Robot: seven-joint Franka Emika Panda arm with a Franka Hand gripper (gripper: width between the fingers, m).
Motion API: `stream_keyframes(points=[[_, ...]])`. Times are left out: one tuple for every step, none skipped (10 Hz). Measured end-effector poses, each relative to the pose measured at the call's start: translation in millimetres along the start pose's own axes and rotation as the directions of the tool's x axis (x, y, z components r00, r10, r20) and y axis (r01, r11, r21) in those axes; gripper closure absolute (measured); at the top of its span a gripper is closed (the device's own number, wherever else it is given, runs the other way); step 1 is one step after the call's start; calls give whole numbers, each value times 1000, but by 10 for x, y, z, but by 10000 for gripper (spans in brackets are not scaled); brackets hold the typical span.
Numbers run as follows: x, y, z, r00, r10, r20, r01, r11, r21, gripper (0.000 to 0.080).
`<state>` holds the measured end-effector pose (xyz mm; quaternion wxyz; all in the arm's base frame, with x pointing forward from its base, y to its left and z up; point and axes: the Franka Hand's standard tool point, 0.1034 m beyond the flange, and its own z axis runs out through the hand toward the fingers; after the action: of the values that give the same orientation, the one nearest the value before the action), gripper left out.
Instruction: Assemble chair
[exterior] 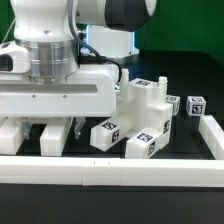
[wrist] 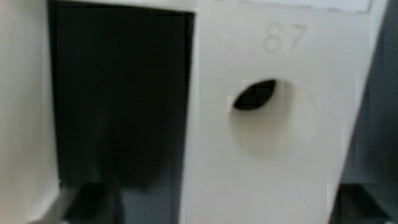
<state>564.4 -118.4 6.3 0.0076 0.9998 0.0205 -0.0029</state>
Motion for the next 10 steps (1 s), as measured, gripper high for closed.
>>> stream_keyframes(points=[[-2,4,3,1000,0,1,0,1000,0,448],[2,7,-1,1000,-1,-1,1,1000,-2,448],[1,7,1,1000,-1,-1,1,1000,-2,515],[1,8,0,1000,-1,-1,1,1000,-2,515],[7,5,-7,1000,3,-2,-3,1000,-2,515],[27,-15,-32,1000,10,-6,-10,1000,-2,515],[59,-44,-82,1000,14,-14,-14,1000,-2,515],[102,-61,-168,1000,5,-27,-5,1000,-5,515],[128,-74,-279,999,-24,-37,23,1000,-18,515],[136,-82,-429,998,-42,-51,40,999,-24,515]])
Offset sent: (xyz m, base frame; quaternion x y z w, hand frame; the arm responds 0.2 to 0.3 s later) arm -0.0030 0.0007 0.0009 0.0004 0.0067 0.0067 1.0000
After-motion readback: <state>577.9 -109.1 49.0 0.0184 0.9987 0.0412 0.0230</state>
